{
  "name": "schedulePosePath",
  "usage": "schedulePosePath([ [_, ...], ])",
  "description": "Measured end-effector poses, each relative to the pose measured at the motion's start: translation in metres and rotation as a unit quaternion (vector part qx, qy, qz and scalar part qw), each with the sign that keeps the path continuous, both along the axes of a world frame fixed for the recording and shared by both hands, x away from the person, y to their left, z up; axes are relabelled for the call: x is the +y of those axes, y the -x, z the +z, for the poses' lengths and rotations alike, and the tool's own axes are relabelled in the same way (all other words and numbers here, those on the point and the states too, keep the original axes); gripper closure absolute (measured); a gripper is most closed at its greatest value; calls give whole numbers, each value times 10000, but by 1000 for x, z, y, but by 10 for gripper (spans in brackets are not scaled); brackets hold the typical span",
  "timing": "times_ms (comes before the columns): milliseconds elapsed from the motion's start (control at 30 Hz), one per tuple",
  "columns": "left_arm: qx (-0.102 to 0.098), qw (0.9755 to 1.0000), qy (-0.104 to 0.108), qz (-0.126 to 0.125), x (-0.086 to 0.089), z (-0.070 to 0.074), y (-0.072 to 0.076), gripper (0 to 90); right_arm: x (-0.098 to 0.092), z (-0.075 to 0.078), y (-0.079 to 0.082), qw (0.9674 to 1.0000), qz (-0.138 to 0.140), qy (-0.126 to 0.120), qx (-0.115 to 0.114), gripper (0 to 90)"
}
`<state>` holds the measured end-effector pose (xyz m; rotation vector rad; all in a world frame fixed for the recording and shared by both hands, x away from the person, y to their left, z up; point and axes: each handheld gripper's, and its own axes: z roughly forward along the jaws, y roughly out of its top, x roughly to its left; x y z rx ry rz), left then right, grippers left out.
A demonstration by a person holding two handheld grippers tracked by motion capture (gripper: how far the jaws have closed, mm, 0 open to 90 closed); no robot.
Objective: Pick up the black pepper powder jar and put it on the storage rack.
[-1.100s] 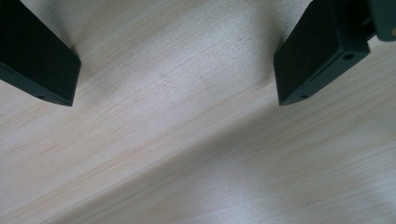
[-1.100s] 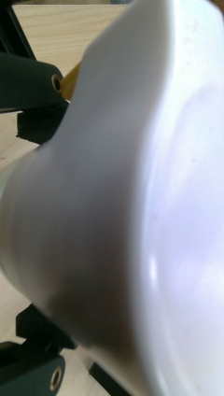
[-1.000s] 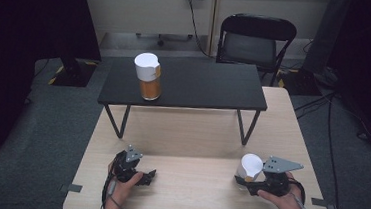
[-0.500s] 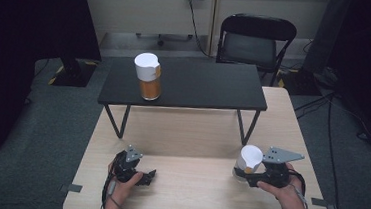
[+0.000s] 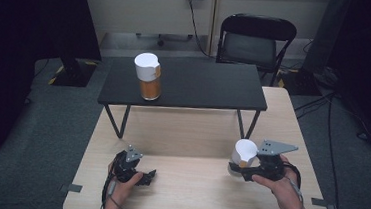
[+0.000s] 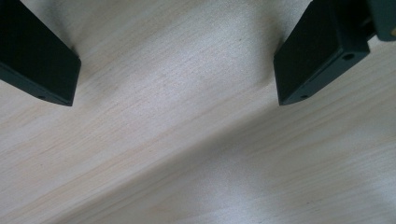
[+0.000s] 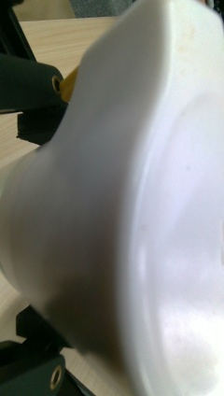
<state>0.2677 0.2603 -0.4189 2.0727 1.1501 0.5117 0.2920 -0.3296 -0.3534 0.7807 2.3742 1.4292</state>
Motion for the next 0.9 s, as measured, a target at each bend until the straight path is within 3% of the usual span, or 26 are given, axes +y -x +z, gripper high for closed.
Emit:
schedulePosePath([
  [900,-1,10000,0,0,0,0,0,0,13,31,-16,9999,91,14,-58,304],
])
